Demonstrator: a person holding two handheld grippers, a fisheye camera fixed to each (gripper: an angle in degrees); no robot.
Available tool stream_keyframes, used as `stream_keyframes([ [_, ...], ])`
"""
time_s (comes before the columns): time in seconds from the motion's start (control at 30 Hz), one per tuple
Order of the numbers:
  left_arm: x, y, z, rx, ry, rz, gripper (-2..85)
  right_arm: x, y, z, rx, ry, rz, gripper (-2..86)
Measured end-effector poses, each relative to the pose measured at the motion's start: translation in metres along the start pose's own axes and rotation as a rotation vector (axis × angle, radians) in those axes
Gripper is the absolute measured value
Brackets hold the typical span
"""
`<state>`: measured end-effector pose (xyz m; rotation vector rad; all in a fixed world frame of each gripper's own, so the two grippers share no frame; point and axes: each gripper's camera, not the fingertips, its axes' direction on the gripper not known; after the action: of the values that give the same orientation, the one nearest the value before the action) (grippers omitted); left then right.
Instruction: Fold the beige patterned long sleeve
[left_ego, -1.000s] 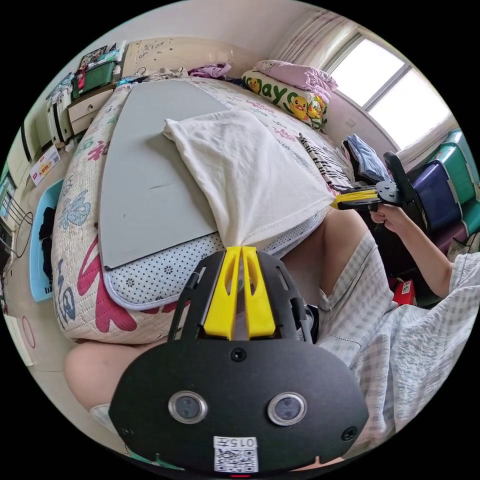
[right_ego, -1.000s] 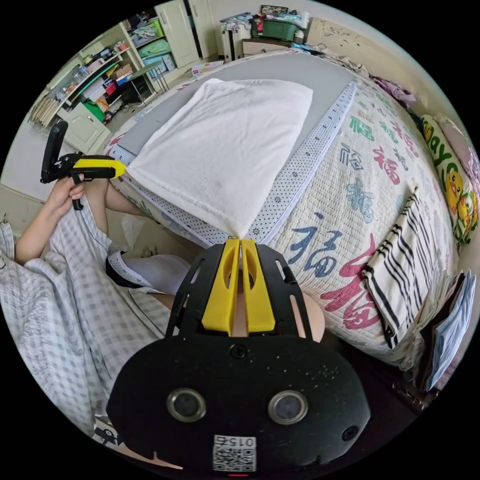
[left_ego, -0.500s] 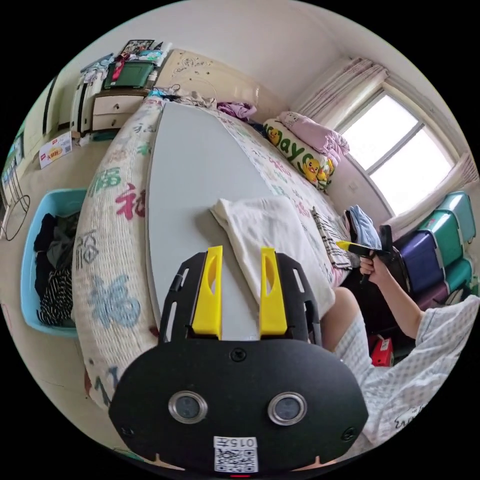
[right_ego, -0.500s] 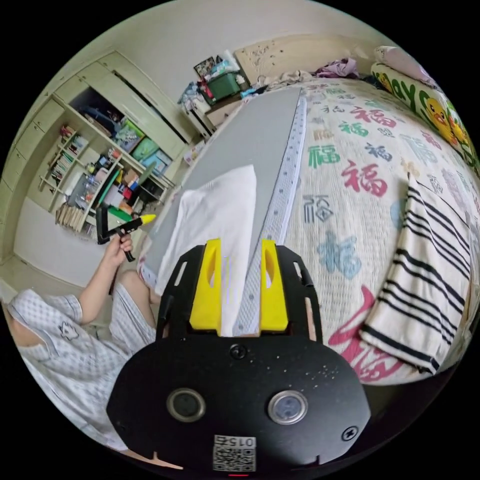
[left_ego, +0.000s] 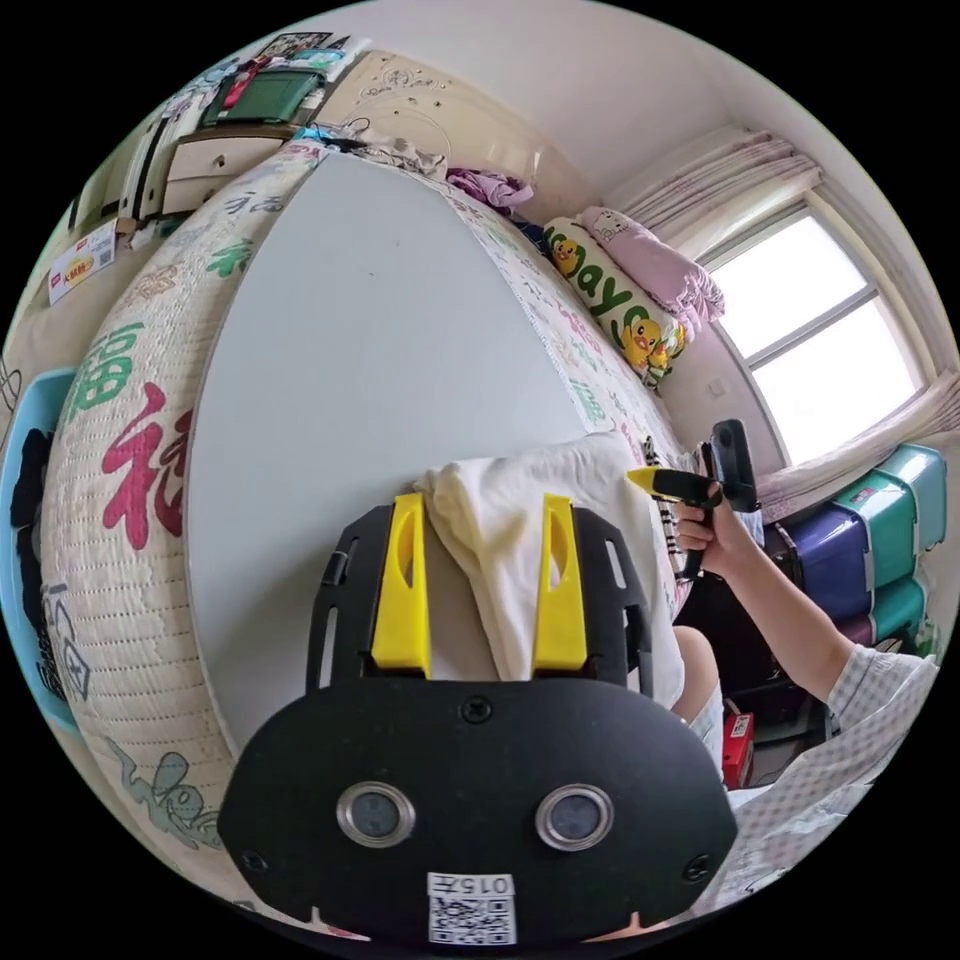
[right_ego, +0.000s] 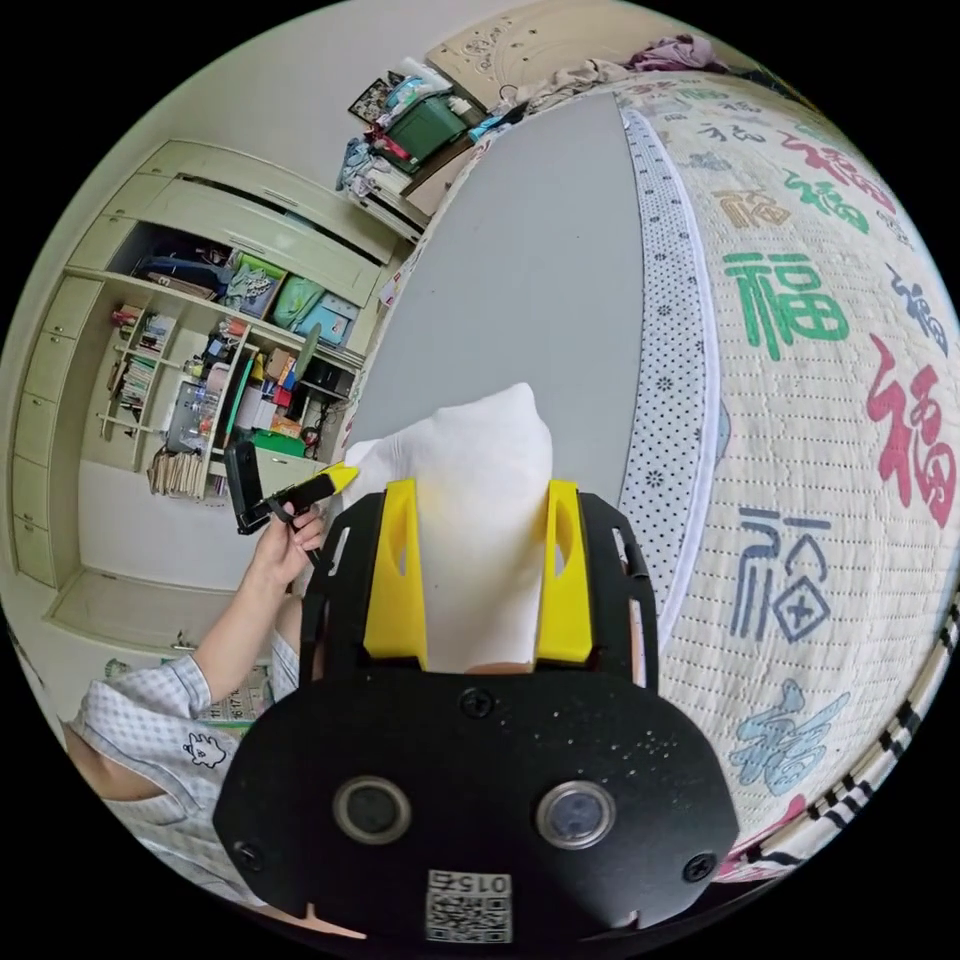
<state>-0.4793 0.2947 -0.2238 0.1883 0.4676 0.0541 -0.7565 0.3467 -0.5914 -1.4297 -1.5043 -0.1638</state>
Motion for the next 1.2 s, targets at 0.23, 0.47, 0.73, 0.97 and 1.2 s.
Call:
stream_keyframes([
  [0.23, 0.018, -0.012, 0.022, -0.147, 0.081, 0.009, 6.3, 0.036, 0.043, 0.014, 0.045, -0.018, 0.078, 8.8],
  [0.47, 0.126, 0.005, -0.043, 0.077, 0.150, 0.255, 5.4, 0.002, 0.169, -0.063, 0.323, -0.009, -0.189, 7.8],
  [0.73, 0.290, 0.023, -0.099, 0.230, 0.232, 0.627, 5.2, -0.028, 0.337, -0.169, 0.668, 0.035, -0.402, 7.7],
  [0.97, 0.435, 0.019, -0.057, 0.228, 0.422, 0.860, 5.2, -0.030, 0.496, -0.258, 0.927, 0.295, -0.449, 7.8],
  [1.2, 0.576, -0.017, 0.088, 0.058, 0.668, 0.916, 5.0, 0.012, 0.596, -0.329, 1.045, 0.570, -0.256, 7.8],
])
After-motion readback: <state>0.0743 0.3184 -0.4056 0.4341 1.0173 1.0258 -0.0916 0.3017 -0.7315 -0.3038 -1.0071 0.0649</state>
